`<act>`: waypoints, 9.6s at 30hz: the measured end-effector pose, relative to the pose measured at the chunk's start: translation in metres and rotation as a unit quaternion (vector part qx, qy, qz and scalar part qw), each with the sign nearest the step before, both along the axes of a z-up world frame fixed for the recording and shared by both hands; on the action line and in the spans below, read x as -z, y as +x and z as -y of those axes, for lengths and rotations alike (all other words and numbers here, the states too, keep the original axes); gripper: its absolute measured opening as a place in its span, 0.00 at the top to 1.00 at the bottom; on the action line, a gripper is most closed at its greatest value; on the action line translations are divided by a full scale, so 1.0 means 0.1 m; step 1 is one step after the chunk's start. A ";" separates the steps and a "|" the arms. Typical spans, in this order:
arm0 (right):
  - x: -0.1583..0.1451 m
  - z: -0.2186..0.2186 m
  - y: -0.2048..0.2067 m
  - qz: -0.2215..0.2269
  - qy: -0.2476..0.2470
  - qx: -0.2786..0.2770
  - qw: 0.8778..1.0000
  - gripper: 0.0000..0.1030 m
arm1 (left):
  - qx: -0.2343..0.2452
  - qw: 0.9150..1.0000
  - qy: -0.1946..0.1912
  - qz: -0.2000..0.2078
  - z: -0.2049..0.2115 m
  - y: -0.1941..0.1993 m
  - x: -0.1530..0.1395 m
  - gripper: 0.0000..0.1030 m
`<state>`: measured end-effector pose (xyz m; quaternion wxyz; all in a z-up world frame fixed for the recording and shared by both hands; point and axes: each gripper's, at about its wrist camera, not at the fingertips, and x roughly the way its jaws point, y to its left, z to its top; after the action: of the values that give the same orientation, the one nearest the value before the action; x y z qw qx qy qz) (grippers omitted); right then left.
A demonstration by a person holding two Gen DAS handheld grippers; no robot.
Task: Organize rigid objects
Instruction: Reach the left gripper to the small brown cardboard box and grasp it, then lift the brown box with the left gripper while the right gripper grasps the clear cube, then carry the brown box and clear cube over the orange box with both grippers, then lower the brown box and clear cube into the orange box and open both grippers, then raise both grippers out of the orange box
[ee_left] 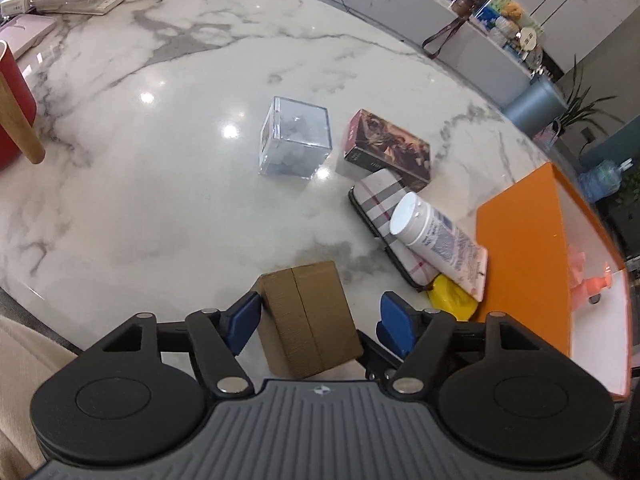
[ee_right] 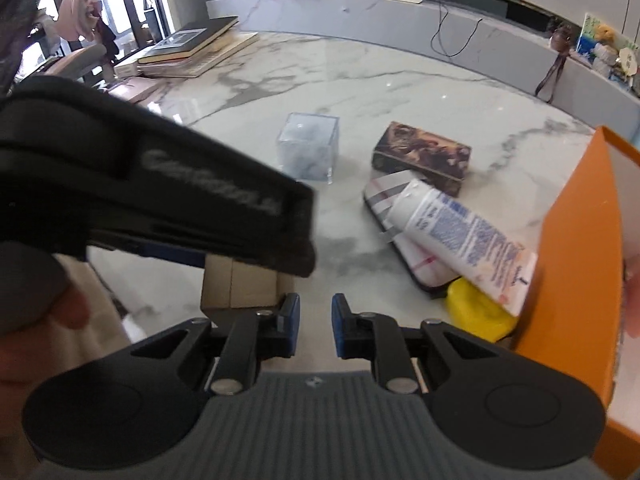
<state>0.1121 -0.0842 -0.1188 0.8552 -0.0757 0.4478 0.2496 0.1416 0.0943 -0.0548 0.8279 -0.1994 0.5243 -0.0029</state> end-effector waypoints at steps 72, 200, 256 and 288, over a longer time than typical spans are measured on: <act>0.12 -0.99 1.40 -0.046 -0.022 0.024 0.998 0.52 | -0.030 0.995 0.084 0.042 -0.91 0.90 0.16 0.50; 0.01 2.75 0.39 -0.142 -0.106 0.187 0.966 0.50 | 0.347 0.934 0.035 -0.083 3.04 0.97 0.24 0.29; -0.25 2.83 0.52 -0.100 -0.066 0.167 0.979 0.51 | 0.350 0.937 0.017 0.022 2.69 1.02 -0.12 0.66; 0.04 2.93 1.08 -0.076 -0.149 0.191 0.967 0.96 | 0.338 0.941 0.006 0.027 2.70 1.17 -0.03 0.69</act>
<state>0.2203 -0.3777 -0.1227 0.8296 -0.0958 0.5498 0.0168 0.2586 -0.1757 -0.0521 0.7929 -0.0052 0.5385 -0.2851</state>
